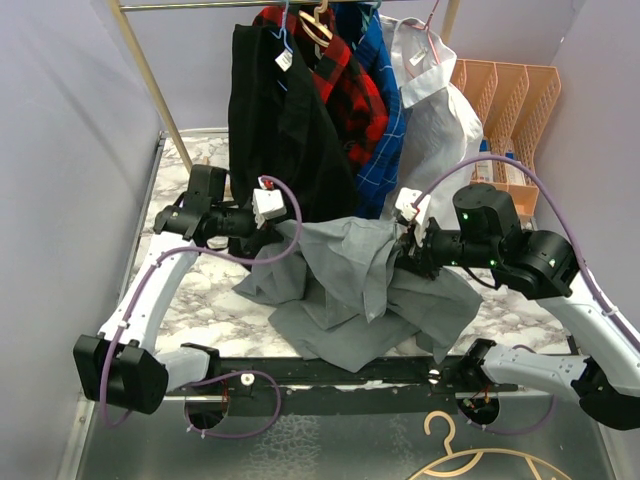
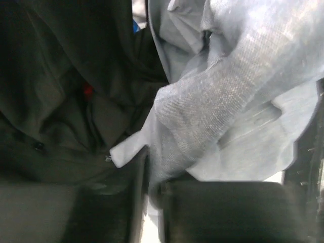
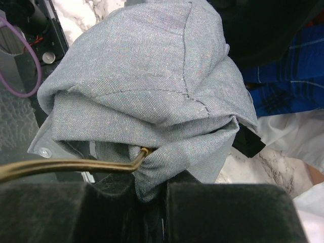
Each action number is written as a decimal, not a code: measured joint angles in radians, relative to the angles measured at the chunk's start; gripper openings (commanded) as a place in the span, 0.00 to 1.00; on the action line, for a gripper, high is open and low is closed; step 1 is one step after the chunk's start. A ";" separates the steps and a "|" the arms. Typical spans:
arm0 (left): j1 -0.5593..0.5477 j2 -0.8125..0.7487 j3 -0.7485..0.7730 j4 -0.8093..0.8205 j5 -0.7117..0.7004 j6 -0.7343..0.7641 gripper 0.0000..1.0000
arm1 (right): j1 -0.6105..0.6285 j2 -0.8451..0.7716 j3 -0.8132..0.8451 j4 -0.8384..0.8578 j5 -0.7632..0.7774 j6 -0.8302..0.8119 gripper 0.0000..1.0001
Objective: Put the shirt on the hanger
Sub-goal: Hang the shirt on the hanger.
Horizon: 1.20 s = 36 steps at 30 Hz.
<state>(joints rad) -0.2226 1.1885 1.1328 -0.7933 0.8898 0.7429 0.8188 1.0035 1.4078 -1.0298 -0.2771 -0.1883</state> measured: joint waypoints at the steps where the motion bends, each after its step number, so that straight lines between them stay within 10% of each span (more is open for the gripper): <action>1: 0.000 0.009 0.000 0.019 -0.005 -0.009 0.00 | 0.000 -0.001 0.000 0.002 -0.002 0.001 0.01; 21: 0.020 -0.008 0.201 -0.169 -0.271 0.361 0.00 | 0.000 0.003 -0.052 -0.006 -0.004 0.000 0.01; 36: 0.198 0.257 0.454 -0.245 -0.237 0.465 0.00 | 0.000 0.022 -0.056 0.072 -0.045 -0.011 0.01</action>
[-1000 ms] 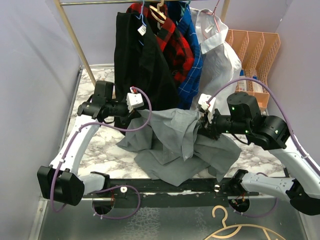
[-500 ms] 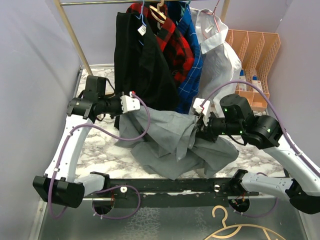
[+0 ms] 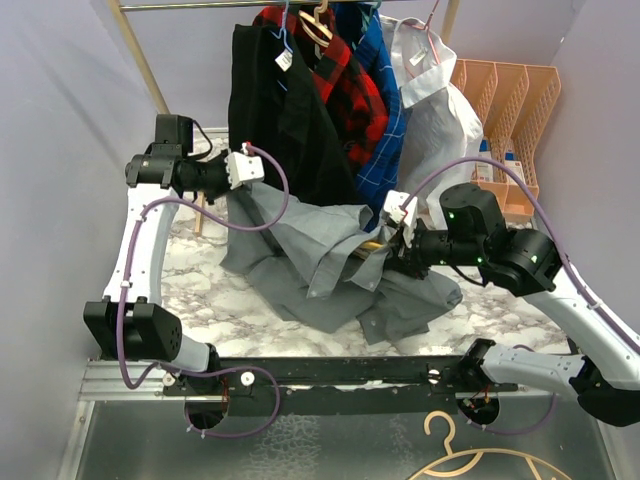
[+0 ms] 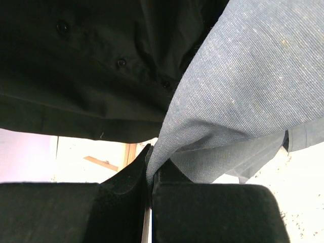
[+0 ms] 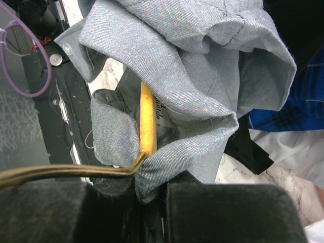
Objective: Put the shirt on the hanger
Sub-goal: Hang the shirt on the hanger.
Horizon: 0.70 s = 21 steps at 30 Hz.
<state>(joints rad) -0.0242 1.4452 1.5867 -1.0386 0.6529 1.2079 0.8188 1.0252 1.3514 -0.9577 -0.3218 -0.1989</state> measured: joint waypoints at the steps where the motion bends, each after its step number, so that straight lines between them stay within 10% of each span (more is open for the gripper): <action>1: 0.002 0.006 0.011 -0.003 0.006 0.000 0.00 | 0.000 0.000 0.001 0.002 -0.005 -0.001 0.01; 7: 0.011 0.024 0.040 -0.002 0.003 -0.003 0.66 | 0.000 -0.001 0.021 -0.018 -0.040 -0.009 0.01; 10: 0.037 0.040 0.033 0.031 -0.011 -0.024 0.77 | 0.000 -0.007 0.029 -0.051 -0.071 -0.010 0.01; 14: 0.097 0.055 -0.003 0.129 -0.019 -0.093 0.73 | 0.000 -0.003 0.053 -0.100 -0.128 -0.016 0.01; 18: 0.205 0.192 0.108 0.201 -0.002 -0.182 0.40 | 0.000 0.003 0.062 -0.128 -0.168 -0.016 0.01; 21: 0.251 0.248 0.154 0.196 0.047 -0.234 0.34 | 0.000 0.005 0.061 -0.138 -0.190 -0.015 0.01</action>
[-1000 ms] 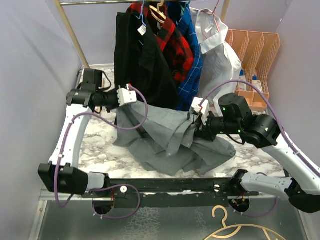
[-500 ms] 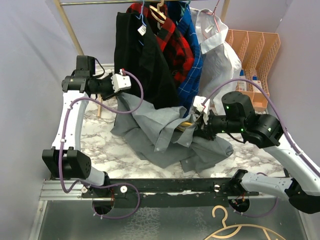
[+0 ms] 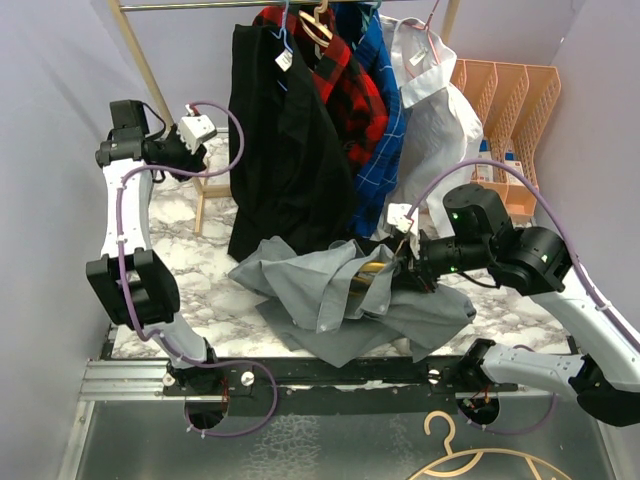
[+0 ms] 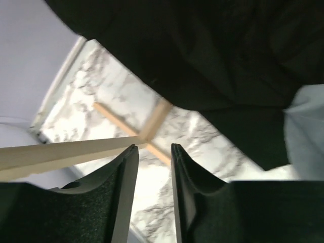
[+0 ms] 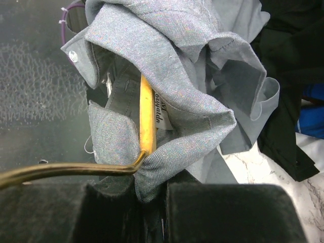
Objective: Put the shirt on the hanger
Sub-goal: Hang the shirt on the hanger.
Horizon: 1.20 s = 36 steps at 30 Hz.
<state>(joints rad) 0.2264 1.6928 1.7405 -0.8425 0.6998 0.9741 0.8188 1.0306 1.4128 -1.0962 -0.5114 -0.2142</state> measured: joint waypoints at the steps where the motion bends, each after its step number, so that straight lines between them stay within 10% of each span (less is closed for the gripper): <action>1: 0.006 -0.004 -0.005 -0.017 0.019 -0.006 0.39 | 0.000 0.000 0.000 -0.001 -0.006 0.000 0.01; 7: 0.002 -0.338 -0.233 -0.160 0.215 0.034 0.99 | 0.000 0.000 -0.005 0.000 -0.024 0.004 0.01; 19: -0.003 -0.439 -0.092 -0.495 0.542 -0.144 0.99 | 0.000 -0.038 -0.107 0.109 0.010 0.124 0.01; 31: 0.097 -0.463 -0.285 0.048 0.800 -1.012 0.97 | -0.001 -0.318 -0.248 0.383 0.043 0.291 0.01; 36: 0.077 -0.462 -0.085 0.006 0.550 -0.968 0.99 | 0.000 -0.256 -0.177 0.457 0.071 0.340 0.01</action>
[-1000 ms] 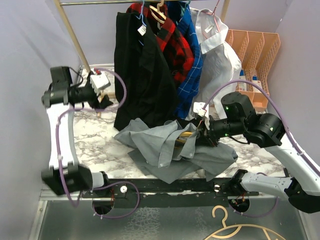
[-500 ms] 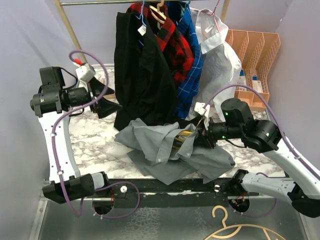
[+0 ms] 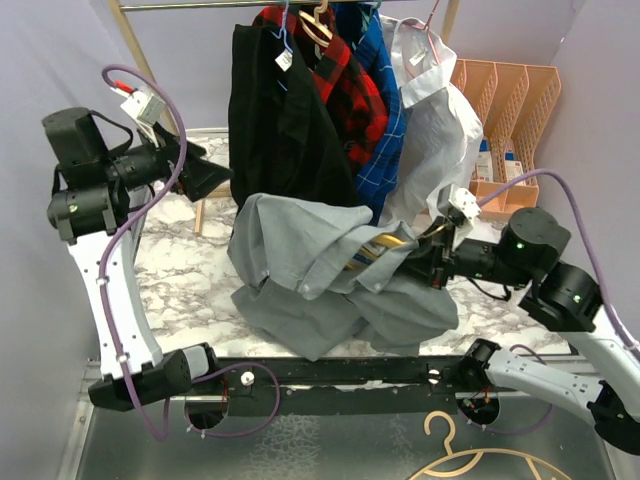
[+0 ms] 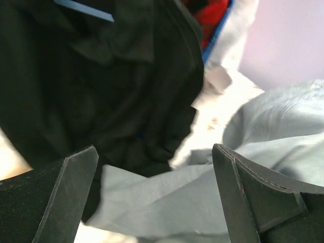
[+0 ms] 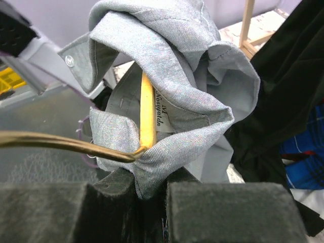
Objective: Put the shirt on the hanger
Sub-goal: Hang the shirt on the hanger.
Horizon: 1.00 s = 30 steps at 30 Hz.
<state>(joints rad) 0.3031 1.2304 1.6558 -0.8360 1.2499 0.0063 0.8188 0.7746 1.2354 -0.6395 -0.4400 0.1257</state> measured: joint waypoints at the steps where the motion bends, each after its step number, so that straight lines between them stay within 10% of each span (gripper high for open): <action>1: -0.007 -0.004 0.059 -0.011 -0.050 0.029 0.99 | 0.000 0.003 -0.012 0.028 0.004 0.010 0.01; 8: -0.024 -0.034 0.306 -0.188 -0.132 0.310 0.99 | -0.001 0.117 -0.054 0.024 0.014 -0.004 0.01; 20: -0.091 -0.026 0.232 -0.544 -0.090 0.691 0.99 | -0.001 0.185 0.000 -0.102 -0.068 -0.117 0.01; 30: -0.495 0.112 0.230 -0.568 -0.206 0.692 0.78 | -0.001 0.325 0.088 -0.234 -0.074 -0.227 0.01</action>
<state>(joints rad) -0.1921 1.3422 1.8862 -1.4036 1.0439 0.6987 0.8177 1.0996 1.3231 -0.8738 -0.5144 -0.1013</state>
